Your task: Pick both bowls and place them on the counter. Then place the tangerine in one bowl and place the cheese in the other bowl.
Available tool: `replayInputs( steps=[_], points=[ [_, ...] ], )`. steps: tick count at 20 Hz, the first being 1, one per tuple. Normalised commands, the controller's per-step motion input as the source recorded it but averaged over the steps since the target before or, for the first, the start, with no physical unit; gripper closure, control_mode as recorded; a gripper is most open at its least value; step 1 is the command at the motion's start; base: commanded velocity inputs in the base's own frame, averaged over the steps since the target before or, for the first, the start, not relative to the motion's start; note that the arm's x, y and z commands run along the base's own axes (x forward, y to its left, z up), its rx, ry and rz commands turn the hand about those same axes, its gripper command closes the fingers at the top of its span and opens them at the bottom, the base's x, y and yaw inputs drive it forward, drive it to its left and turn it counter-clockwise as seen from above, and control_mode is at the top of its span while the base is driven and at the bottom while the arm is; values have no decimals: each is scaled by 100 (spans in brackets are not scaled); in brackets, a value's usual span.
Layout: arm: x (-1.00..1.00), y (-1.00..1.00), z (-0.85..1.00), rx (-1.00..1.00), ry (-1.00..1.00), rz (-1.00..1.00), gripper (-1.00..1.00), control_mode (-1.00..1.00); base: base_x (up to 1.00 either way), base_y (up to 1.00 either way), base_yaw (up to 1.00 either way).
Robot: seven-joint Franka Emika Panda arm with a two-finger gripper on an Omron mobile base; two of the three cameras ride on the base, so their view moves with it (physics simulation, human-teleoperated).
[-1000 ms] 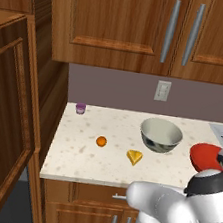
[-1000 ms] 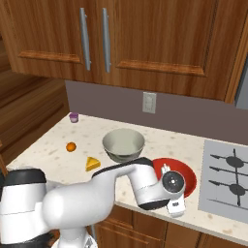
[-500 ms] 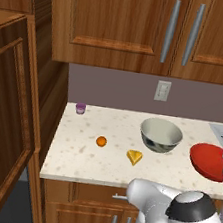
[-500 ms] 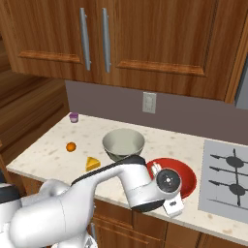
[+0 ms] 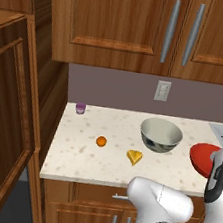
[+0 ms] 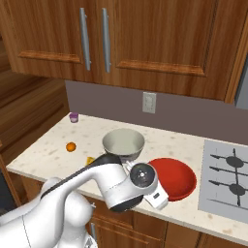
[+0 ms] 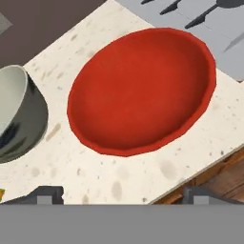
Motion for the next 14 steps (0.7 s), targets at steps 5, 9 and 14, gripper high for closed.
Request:
replayInputs(
  steps=[5, 9, 14],
  points=[
    [1, 61, 18, -4, 0, 30, -100, -100, 0, 0, 0],
    [13, 73, 15, -12, 0, 27, -100, -100, 0, 0, 0],
    [20, 67, 18, -15, 0, 21, -100, -100, 0, 0, 0]
  ],
)
